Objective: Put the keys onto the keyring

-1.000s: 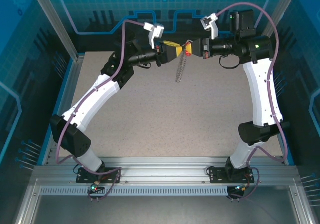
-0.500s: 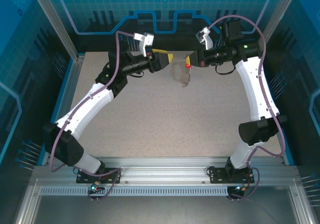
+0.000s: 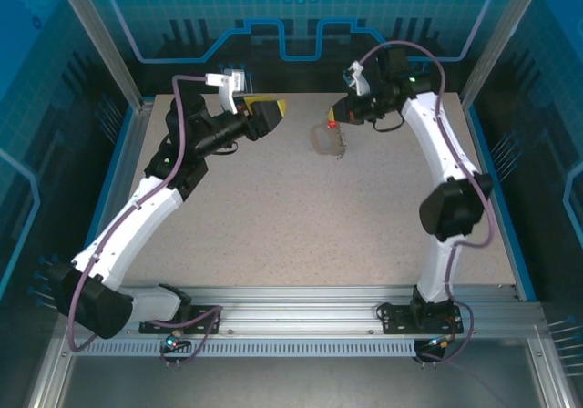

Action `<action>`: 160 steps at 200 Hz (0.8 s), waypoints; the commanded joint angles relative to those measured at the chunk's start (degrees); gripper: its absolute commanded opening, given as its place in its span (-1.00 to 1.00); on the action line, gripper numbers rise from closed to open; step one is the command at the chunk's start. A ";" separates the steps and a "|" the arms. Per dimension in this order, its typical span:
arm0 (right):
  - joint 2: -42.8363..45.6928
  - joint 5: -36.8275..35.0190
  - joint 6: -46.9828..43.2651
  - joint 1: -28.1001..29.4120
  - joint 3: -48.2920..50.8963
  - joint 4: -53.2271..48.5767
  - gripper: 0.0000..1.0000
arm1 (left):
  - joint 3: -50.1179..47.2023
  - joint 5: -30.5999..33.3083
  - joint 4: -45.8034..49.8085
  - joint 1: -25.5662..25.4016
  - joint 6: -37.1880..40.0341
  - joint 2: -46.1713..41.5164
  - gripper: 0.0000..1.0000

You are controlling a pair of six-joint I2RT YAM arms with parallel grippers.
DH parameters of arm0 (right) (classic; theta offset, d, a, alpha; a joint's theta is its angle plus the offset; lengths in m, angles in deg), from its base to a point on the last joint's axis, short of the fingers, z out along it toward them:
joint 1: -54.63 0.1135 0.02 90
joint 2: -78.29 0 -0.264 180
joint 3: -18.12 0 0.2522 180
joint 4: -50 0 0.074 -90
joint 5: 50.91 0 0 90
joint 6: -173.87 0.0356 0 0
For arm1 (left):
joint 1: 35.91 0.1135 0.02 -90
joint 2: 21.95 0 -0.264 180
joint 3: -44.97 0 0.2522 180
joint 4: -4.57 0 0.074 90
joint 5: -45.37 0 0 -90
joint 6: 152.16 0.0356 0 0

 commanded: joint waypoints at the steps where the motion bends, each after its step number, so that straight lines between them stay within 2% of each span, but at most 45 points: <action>1: -8.18 0.92 0.52 -1.17 -11.34 -2.02 -1.00 | -0.74 2.07 2.46 0.49 -0.71 -1.12 0.19; 27: -18.52 1.73 2.48 -1.47 -23.40 -3.34 -1.00 | -0.06 2.80 4.53 0.75 0.08 -1.32 0.19; 51: -21.92 2.65 4.26 -0.81 -21.41 -0.21 -1.00 | 0.27 2.98 5.72 0.93 0.44 -1.26 0.19; 100: -16.98 0.62 6.90 3.70 5.97 14.06 -1.00 | -0.69 2.26 6.63 0.97 0.09 -1.47 0.19; 126: -10.41 -0.70 10.03 5.79 21.90 22.79 -1.00 | -1.44 1.74 6.64 0.93 -0.28 -2.22 0.19; 160: -5.88 -2.23 12.64 8.14 34.46 28.86 -1.00 | -2.89 0.96 6.76 0.97 -0.57 -3.47 0.19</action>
